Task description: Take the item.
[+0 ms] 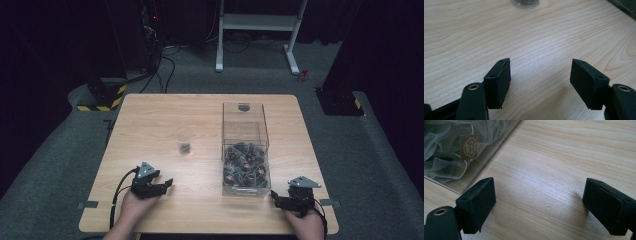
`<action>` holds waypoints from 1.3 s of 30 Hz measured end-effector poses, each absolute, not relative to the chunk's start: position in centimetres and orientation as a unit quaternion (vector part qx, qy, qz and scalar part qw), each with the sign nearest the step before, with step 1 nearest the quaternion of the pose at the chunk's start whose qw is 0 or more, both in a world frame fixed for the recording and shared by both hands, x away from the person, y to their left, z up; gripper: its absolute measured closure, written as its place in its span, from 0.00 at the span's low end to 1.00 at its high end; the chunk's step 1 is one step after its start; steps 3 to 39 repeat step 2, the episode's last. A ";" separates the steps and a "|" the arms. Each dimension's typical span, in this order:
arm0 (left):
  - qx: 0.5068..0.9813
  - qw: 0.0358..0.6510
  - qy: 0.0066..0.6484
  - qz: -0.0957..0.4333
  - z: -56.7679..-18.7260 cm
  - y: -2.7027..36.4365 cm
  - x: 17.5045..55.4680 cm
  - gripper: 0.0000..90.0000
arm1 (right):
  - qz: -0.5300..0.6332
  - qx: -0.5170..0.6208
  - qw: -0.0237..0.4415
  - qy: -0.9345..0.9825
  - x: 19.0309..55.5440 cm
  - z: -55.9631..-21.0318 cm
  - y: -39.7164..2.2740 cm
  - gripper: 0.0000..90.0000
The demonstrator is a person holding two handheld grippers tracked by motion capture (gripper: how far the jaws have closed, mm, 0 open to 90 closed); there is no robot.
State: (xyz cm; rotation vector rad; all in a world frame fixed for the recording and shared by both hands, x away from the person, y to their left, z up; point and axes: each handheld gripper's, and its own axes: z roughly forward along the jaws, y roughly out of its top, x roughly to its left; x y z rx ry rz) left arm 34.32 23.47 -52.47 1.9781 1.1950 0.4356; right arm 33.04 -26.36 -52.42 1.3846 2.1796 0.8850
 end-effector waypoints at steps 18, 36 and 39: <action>0.776 0.384 0.471 0.170 -52.5 23.5 34.3 0.37 | 0.317 0.497 0.205 0.782 33.0 -52.4 -26.4 0.12; 0.776 0.384 0.471 0.170 -52.5 23.5 34.3 0.37 | 0.317 0.497 0.205 0.782 33.0 -52.4 -26.4 0.12; 0.776 0.384 0.471 0.170 -52.5 23.5 34.3 0.37 | 0.317 0.497 0.205 0.782 33.0 -52.4 -26.4 0.12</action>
